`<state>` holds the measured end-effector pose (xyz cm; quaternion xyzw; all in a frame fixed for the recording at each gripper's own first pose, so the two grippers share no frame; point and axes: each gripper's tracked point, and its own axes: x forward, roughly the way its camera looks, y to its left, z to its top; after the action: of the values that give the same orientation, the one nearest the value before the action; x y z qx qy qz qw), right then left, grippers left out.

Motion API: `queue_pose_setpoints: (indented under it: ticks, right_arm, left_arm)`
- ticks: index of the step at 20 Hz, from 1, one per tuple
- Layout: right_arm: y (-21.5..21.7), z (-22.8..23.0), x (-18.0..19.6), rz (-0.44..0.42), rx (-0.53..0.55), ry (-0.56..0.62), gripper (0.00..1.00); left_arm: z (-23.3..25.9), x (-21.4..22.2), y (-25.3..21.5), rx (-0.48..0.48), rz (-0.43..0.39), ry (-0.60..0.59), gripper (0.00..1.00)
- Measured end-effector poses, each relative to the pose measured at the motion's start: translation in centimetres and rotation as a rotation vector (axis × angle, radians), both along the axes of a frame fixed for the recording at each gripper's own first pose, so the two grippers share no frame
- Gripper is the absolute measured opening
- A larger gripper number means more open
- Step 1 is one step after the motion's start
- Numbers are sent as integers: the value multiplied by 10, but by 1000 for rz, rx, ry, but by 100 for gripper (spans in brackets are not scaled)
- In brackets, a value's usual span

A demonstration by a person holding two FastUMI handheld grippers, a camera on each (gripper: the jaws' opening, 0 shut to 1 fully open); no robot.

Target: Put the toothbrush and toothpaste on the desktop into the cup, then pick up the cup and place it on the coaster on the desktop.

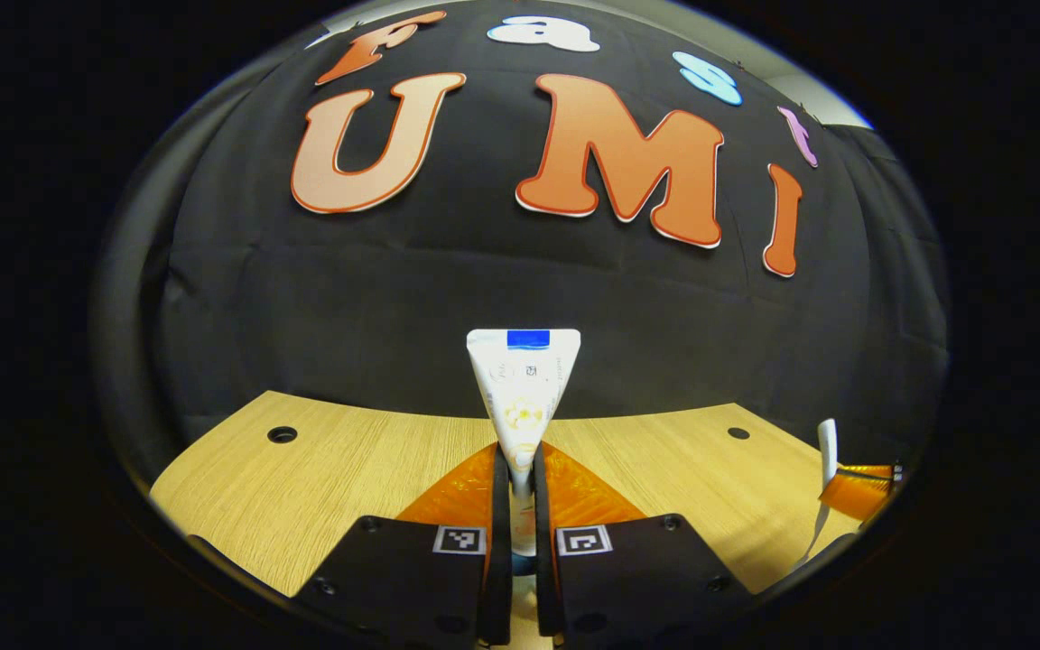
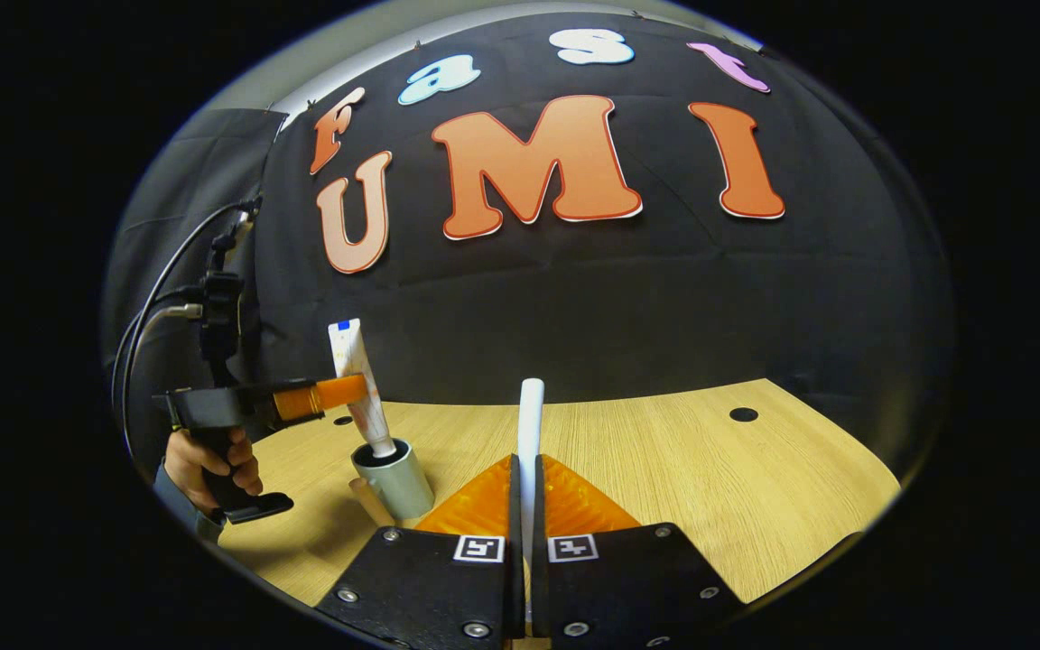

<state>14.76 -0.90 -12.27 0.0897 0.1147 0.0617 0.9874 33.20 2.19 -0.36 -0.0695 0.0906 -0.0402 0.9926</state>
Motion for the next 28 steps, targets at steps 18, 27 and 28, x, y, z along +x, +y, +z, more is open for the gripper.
queue_pose_setpoints:
  ticks: [18, 27, 28]
  right_arm:
    - [44, 42, 38, 70, 29, -134, 3]
    - [102, 86, 68, 121, 95, -280, 4]
    - [105, 90, 70, 123, 112, -293, 3]
  left_arm:
    - [-58, -2, 1, 12, -39, 60, 23]
    - [-19, -22, 8, 47, -51, -62, 60]
    - [-16, -25, 10, 52, -52, -67, 64]
